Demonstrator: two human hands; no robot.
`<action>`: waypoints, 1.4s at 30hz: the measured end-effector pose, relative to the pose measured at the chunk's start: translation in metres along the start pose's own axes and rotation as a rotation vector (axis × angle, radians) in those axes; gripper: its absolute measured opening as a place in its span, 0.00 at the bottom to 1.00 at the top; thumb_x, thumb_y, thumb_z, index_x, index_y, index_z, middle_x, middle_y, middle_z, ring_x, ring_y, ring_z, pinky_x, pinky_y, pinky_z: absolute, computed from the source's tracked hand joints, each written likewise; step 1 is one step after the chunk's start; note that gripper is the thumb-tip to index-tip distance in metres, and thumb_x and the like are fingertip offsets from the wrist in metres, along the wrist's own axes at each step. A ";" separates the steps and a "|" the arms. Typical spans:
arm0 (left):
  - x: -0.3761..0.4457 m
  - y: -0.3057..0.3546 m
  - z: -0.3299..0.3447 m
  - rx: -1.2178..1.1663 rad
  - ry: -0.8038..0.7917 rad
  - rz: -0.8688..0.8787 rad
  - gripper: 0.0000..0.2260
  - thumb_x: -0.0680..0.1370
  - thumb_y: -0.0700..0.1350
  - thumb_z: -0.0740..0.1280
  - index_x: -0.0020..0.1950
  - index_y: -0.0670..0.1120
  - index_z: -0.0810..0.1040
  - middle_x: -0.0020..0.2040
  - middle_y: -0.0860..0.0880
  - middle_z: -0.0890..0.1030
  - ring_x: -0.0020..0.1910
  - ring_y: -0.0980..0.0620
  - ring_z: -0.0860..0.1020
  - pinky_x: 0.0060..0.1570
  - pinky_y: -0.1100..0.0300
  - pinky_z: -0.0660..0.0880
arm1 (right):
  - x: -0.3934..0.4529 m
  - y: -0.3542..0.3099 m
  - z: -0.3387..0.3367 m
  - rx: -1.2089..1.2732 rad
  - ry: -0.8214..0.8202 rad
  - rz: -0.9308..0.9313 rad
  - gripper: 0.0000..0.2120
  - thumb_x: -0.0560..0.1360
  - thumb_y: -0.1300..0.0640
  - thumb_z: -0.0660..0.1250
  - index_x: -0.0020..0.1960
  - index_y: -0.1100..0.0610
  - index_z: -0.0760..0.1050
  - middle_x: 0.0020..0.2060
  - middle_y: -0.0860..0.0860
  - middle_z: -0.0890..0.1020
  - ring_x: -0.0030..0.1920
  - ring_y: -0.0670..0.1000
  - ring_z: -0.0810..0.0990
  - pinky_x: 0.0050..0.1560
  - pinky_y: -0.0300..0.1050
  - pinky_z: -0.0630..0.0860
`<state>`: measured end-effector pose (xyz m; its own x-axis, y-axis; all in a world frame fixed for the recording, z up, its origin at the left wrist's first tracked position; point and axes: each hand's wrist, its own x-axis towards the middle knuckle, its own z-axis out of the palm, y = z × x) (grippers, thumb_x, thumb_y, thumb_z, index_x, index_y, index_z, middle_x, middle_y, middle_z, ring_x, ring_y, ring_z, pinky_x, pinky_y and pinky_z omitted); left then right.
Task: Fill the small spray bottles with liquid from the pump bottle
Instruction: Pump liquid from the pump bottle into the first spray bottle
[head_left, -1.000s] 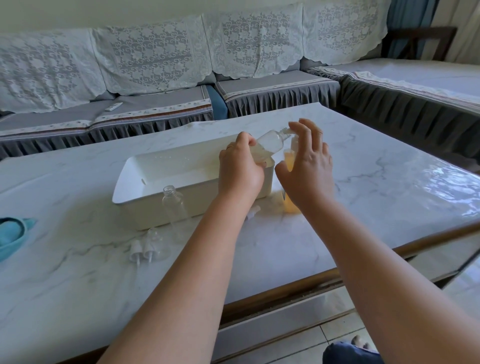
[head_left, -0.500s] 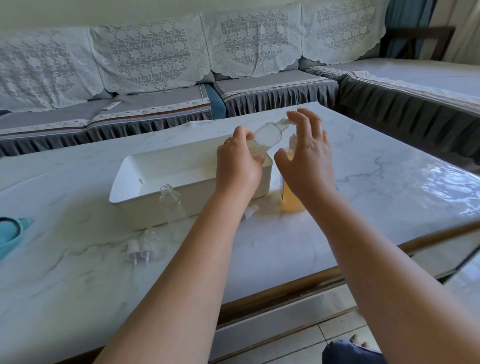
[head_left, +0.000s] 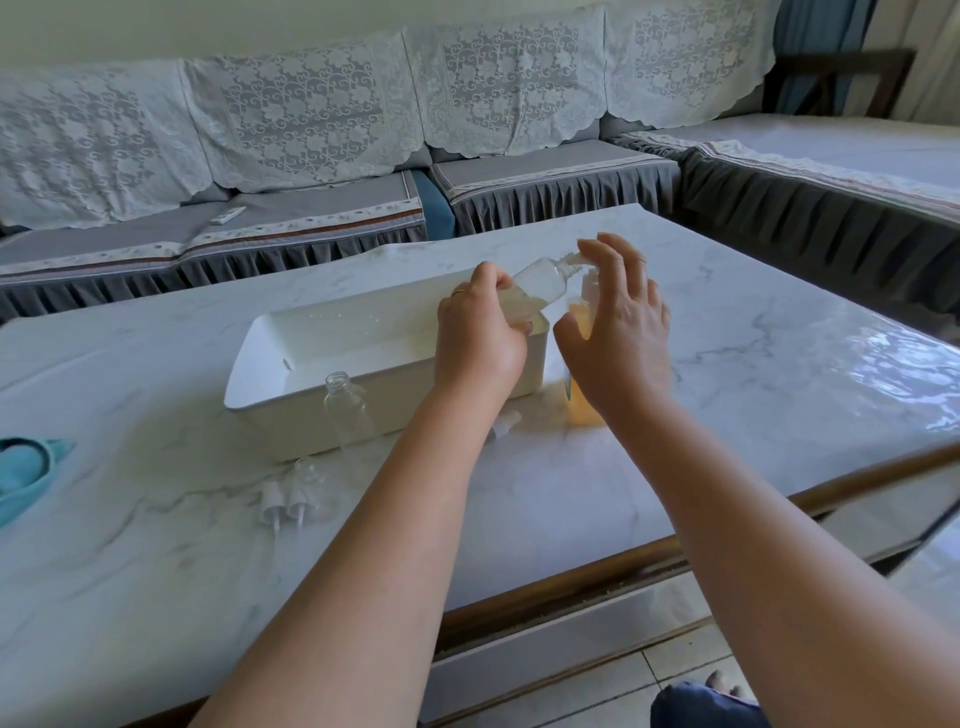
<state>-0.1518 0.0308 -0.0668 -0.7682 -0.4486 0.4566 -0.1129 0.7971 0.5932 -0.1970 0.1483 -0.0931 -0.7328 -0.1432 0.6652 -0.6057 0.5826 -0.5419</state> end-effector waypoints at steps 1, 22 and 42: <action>0.001 0.000 -0.001 -0.004 0.006 0.005 0.16 0.73 0.41 0.72 0.58 0.48 0.71 0.55 0.48 0.78 0.57 0.45 0.74 0.48 0.60 0.68 | 0.001 -0.002 0.000 -0.008 0.002 -0.002 0.31 0.68 0.56 0.65 0.71 0.49 0.65 0.73 0.46 0.65 0.61 0.57 0.71 0.65 0.54 0.66; 0.000 0.005 -0.003 -0.012 0.018 0.010 0.16 0.74 0.42 0.71 0.59 0.48 0.71 0.56 0.48 0.78 0.57 0.45 0.74 0.48 0.60 0.68 | 0.008 -0.002 -0.007 0.032 -0.017 0.001 0.31 0.68 0.58 0.64 0.72 0.48 0.66 0.72 0.44 0.66 0.62 0.55 0.71 0.65 0.53 0.66; -0.001 0.005 -0.005 -0.035 -0.006 0.021 0.16 0.74 0.42 0.71 0.60 0.48 0.71 0.56 0.48 0.77 0.57 0.45 0.74 0.48 0.60 0.68 | 0.040 -0.009 -0.033 0.796 -0.038 0.392 0.10 0.82 0.56 0.62 0.58 0.53 0.81 0.51 0.45 0.83 0.49 0.37 0.79 0.47 0.29 0.73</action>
<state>-0.1486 0.0326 -0.0609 -0.7739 -0.4294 0.4654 -0.0743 0.7915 0.6067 -0.2105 0.1639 -0.0447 -0.9341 -0.0848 0.3468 -0.3344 -0.1318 -0.9332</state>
